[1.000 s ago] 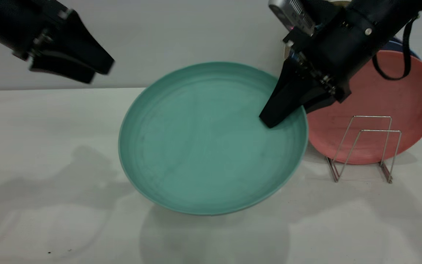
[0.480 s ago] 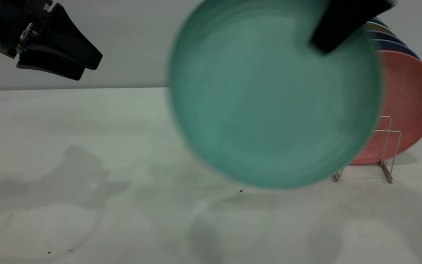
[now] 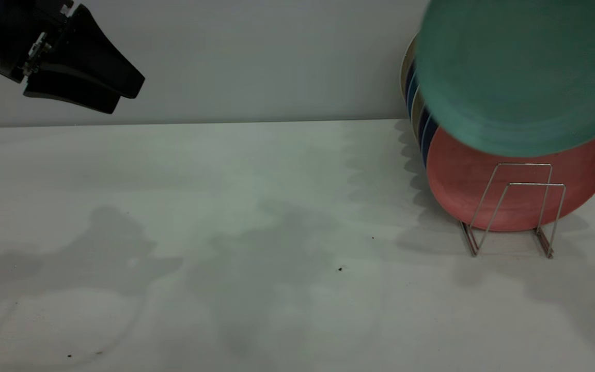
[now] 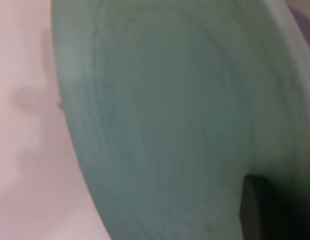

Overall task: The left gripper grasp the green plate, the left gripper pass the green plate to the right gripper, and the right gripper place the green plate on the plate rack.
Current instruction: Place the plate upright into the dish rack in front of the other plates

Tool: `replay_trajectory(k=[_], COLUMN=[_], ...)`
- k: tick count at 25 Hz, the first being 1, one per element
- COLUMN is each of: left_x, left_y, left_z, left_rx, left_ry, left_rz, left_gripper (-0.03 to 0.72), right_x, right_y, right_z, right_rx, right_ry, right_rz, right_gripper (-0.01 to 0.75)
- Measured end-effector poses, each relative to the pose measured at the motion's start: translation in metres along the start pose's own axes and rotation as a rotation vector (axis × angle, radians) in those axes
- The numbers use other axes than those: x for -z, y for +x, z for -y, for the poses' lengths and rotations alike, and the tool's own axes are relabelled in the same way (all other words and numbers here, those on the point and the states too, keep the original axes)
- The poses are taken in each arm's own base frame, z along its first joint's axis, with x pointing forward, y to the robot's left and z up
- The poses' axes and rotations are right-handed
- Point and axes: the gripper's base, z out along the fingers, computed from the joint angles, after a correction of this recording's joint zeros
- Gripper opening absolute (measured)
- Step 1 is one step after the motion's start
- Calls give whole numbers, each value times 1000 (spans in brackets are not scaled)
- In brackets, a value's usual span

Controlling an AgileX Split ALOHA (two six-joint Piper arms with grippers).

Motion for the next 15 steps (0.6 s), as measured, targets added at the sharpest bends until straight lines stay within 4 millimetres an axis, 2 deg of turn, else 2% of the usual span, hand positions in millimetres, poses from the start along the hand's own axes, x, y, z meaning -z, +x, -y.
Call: replay_trajectory(k=[4, 7, 10, 15], left_x=[0, 0, 0, 0], left_y=[0, 0, 0, 0], left_z=[0, 0, 0, 1], left_rx=[0, 0, 0, 0], left_ry=[3, 3, 5, 7], left_rz=[-2, -2, -3, -4], left_gripper=[593, 593, 593, 593], right_x=[1, 1, -6, -30], right_y=[14, 16, 18, 29], right_z=[13, 14, 6, -23], right_rx=[-39, -59, -80, -77], right_ry=[66, 69, 38, -38], right_rz=[-7, 2, 16, 19], right_gripper=[69, 69, 69, 69])
